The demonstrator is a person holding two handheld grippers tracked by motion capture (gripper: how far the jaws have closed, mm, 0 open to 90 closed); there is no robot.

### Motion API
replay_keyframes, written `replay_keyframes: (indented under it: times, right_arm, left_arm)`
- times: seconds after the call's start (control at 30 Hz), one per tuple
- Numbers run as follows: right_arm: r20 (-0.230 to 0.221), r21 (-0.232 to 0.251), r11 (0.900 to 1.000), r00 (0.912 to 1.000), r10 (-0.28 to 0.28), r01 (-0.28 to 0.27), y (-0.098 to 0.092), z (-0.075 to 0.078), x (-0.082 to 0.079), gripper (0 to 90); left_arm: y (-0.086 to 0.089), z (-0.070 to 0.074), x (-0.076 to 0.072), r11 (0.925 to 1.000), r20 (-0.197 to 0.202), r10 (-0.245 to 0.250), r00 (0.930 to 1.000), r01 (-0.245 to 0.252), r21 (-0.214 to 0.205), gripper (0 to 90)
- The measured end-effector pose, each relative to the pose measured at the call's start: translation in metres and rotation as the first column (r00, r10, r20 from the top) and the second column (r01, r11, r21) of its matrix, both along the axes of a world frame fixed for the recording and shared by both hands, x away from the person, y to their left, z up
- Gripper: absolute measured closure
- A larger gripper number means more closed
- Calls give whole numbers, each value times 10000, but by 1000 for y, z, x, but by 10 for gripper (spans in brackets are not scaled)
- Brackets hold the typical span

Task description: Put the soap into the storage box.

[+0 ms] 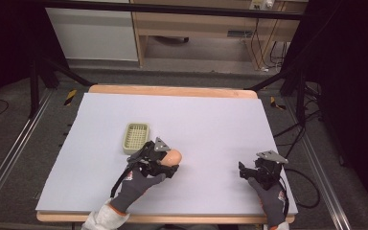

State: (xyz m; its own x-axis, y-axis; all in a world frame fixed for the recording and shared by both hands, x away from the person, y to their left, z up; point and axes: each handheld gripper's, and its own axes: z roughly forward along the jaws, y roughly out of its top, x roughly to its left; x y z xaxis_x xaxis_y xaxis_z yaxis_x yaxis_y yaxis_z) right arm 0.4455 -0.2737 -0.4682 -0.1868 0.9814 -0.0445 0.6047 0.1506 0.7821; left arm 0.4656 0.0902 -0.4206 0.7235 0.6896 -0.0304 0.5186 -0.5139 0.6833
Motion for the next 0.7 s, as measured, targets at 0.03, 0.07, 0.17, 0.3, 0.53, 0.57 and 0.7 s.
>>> replay_keyframes:
  times: [0.03,0.07,0.17,0.3,0.53,0.57,0.7]
  right_arm:
    - [0,20,10000,10000,-6,6,0,0,0,70]
    - [5,14,10000,10000,-3,3,0,0,0,70]
    - [-1,-1,10000,10000,18,-18,1,-1,-1,70]
    - [34,1,10000,10000,37,-37,1,-1,-1,70]
    - [38,3,10000,10000,49,-49,1,-1,-1,70]
    - [41,6,10000,10000,53,-53,1,-1,-1,70]
    - [42,26,10000,10000,36,-36,1,0,-1,70]
  left_arm:
    - [5,1,0,9999,58,115,9999,-115,-8,316]
    - [7,2,0,9998,29,186,9998,-186,-37,317]
    - [14,5,2,9995,65,297,9995,-297,-69,317]
    - [21,7,4,9986,141,510,9986,-507,-180,317]
    - [31,13,8,9965,152,764,9970,-758,-344,317]
    - [32,13,8,9964,147,783,9968,-778,-352,317]
    - [37,15,11,9946,189,960,9952,-952,-407,317]
